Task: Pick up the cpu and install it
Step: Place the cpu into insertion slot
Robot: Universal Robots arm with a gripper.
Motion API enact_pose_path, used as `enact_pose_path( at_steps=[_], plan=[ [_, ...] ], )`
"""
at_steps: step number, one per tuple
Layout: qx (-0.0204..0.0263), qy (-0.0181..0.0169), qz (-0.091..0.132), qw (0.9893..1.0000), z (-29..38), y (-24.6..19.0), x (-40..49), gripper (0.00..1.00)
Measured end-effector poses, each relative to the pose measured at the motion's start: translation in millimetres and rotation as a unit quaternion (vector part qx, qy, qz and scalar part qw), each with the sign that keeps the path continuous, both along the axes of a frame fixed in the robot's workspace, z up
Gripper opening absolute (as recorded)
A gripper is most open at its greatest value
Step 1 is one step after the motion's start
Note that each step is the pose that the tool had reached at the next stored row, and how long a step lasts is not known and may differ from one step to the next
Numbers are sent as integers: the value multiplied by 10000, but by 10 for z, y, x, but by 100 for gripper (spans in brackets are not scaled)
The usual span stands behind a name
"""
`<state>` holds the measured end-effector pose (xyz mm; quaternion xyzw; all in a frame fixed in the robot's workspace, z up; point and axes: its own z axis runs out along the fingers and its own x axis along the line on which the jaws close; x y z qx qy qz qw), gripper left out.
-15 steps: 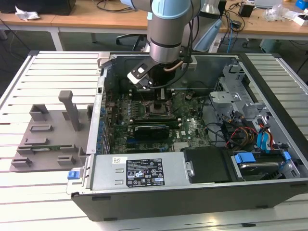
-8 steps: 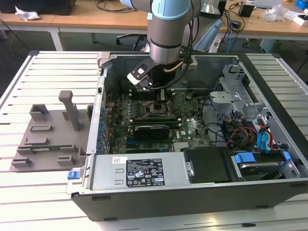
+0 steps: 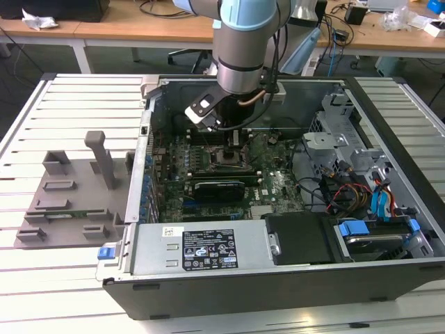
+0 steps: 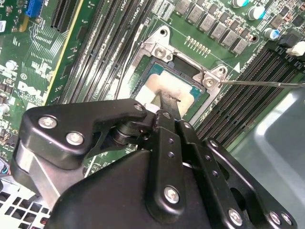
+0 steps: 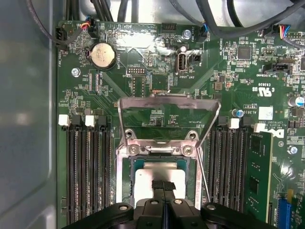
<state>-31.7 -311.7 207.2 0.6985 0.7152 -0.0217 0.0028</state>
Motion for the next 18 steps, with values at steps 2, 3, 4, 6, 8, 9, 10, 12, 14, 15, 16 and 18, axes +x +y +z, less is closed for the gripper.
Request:
enact_pose_path(
  at_steps=[2,3,4,6,8,9,10,12,14,15,16,18],
  plan=[
    [0,0,0,10000,-1,0,40,11],
    [1,0,1,10000,-1,0,74,11],
    [0,1,1,10000,-1,0,90,11],
    [0,1,1,10000,-1,0,112,11],
    [1,1,1,10000,13,1,119,11],
    [0,1,1,10000,31,0,119,11],
    [0,1,0,10000,52,0,119,11],
    [1,0,1,10000,53,1,103,11],
    [5,-5,2,10000,48,0,19,11],
    [9,-5,1,10000,42,0,-8,11],
    [53,-6,1,10000,31,0,-63,11],
    [111,-6,1,9999,22,0,-84,11]
  ],
)
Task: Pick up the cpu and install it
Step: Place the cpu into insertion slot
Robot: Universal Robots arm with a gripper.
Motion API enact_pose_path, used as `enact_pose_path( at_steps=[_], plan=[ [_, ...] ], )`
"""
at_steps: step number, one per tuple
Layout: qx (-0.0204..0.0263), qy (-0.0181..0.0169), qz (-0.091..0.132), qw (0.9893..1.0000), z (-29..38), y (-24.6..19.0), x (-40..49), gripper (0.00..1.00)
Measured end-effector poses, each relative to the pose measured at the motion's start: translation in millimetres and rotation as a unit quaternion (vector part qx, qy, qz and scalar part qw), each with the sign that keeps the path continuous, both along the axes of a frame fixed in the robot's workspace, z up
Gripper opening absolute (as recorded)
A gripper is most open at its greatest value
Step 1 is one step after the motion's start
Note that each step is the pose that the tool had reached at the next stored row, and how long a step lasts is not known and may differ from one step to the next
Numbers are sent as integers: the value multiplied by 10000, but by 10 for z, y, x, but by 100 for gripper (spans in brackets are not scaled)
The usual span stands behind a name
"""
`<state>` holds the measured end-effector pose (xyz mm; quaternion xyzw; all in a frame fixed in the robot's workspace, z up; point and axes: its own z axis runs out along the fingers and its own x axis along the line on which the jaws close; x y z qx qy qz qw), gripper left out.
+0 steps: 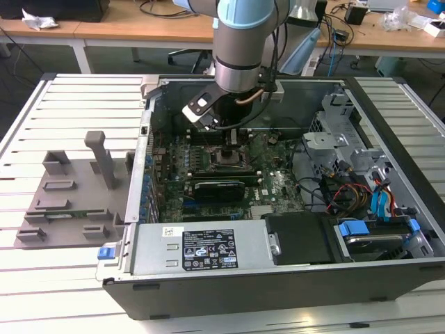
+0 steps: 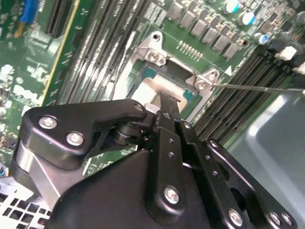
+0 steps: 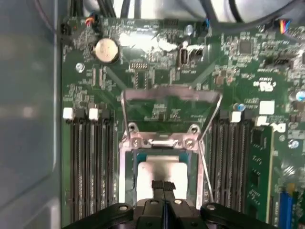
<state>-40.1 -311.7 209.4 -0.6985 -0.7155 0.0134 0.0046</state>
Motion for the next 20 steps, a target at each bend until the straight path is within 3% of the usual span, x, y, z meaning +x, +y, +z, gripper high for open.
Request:
enact_pose_path(
  at_steps=[1,6,14,20],
  plan=[
    [26,-1,1,10000,-10,1,-1,11],
    [26,0,5,10000,-41,-1,8,11],
    [26,4,10,10000,-54,-1,136,11],
    [26,4,9,10000,90,-1,136,11]
  ],
)
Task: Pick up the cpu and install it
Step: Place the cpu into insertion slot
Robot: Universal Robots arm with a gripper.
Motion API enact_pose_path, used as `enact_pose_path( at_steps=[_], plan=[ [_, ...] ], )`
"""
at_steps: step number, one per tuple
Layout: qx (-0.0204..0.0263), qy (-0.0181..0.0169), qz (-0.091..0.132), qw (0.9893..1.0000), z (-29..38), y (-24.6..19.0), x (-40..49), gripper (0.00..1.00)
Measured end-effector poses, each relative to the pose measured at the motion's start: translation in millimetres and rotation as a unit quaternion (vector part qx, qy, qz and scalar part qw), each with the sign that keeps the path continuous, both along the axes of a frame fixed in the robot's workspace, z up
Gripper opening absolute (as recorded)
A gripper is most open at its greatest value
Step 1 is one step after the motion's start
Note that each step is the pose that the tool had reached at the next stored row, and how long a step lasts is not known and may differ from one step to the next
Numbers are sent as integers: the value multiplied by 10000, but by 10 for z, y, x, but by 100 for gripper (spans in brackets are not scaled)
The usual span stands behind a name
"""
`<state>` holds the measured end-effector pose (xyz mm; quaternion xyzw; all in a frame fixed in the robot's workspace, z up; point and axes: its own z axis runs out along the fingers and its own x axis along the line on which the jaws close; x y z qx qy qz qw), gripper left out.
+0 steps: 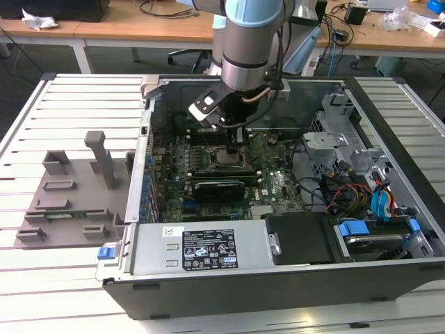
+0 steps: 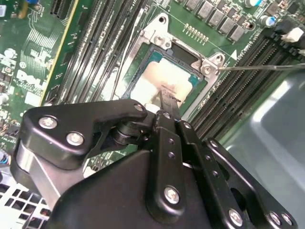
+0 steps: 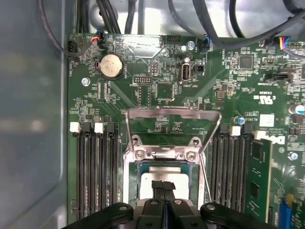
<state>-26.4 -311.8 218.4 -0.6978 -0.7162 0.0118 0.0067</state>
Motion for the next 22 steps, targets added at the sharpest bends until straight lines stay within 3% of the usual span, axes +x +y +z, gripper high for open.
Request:
enact_pose_path(
  at_steps=[12,22],
  plan=[
    [0,0,0,10000,130,0,0,11],
    [0,0,0,10000,305,0,0,11]
  ],
)
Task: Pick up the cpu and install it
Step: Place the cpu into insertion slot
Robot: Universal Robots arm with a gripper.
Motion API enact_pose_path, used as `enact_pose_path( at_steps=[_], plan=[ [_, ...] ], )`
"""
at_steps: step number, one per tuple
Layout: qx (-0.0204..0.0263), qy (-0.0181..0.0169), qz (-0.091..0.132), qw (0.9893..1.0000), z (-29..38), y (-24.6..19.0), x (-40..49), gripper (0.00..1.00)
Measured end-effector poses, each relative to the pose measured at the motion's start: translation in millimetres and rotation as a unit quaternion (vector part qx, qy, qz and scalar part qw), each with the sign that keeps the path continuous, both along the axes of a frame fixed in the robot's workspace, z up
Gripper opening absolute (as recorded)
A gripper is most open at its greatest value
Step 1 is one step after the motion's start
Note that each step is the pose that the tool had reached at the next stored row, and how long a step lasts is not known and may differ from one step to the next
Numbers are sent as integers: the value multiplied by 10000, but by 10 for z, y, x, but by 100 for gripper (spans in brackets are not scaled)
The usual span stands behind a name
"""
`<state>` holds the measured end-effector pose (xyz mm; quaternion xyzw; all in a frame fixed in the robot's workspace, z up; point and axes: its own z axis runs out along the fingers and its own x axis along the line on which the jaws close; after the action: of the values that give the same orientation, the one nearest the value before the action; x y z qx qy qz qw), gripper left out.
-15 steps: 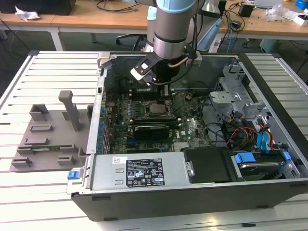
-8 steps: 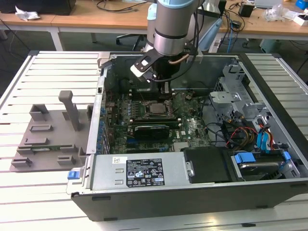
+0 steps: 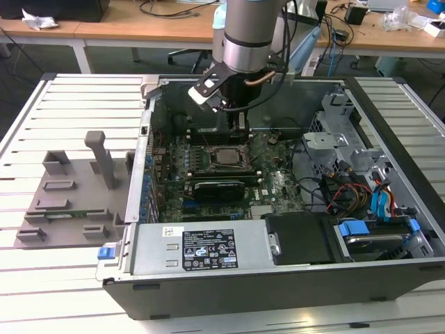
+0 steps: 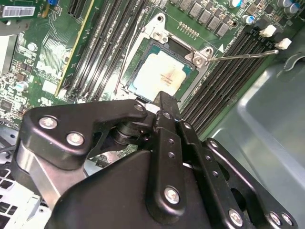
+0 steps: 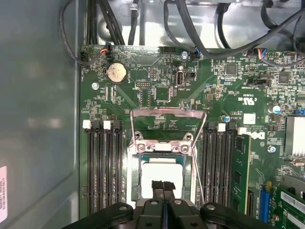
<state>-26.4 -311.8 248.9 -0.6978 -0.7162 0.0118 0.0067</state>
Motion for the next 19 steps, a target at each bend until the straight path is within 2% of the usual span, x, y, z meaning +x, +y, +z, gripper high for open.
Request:
enact_pose_path(
  at_steps=[8,15,19],
  plan=[
    [0,0,0,10000,110,0,0,11],
    [0,0,0,10000,340,0,0,11],
    [0,0,0,10000,388,0,0,11]
  ],
)
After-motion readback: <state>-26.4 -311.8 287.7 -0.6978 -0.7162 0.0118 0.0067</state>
